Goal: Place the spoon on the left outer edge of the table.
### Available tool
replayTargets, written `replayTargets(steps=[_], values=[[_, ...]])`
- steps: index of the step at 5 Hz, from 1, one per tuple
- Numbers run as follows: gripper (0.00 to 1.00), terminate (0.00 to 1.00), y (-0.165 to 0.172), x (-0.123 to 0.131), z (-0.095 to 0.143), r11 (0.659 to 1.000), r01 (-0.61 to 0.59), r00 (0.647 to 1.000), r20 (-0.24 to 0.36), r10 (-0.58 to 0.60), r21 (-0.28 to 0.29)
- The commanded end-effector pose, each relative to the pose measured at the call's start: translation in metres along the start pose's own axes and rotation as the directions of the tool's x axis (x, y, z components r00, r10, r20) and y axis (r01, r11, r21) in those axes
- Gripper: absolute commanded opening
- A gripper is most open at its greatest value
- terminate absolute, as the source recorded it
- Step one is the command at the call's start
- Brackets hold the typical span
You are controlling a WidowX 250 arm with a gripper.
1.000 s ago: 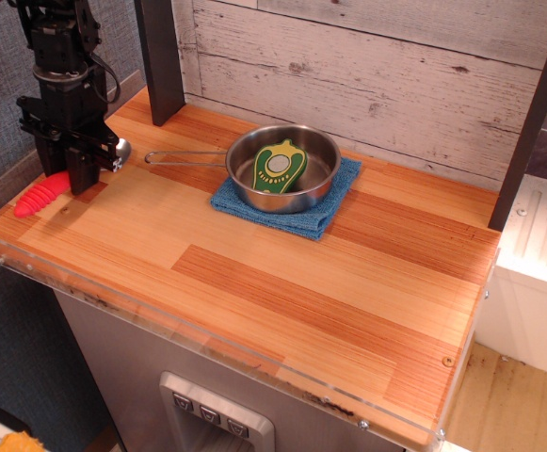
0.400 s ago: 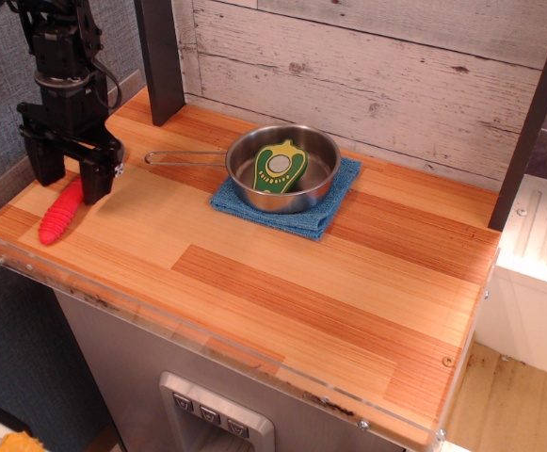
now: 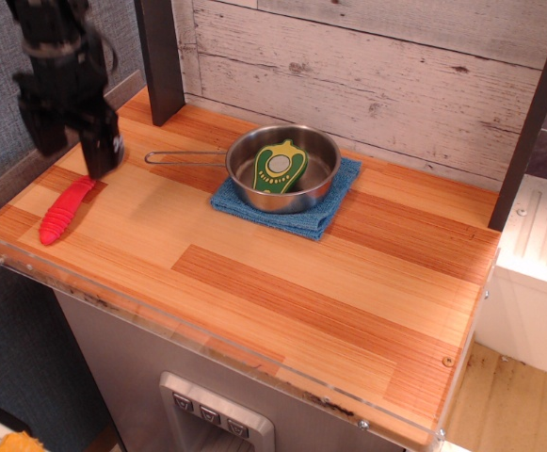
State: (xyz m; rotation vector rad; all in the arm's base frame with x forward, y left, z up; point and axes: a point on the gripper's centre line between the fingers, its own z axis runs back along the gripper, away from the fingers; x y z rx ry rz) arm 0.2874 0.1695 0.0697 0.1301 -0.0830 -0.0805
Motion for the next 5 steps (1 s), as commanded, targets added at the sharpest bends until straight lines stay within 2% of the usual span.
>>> replayTargets(steps=[1, 2, 3, 4, 5], values=[[1.00, 0.00, -0.041, 0.011, 0.038, 0.996, 0.061, 0.991, 0.123, -0.053, -0.062], [1.00, 0.00, -0.054, 0.015, 0.039, 0.995, 0.084, 0.989, 0.126, -0.076, -0.062], [1.00, 0.00, -0.053, 0.014, 0.040, 0.998, 0.066, 0.991, 0.114, -0.064, -0.013], [1.00, 0.00, -0.053, 0.014, 0.040, 0.998, 0.066, 0.991, 0.114, -0.064, -0.013], [1.00, 1.00, -0.053, 0.014, 0.040, 0.998, 0.066, 0.991, 0.114, -0.064, -0.013]])
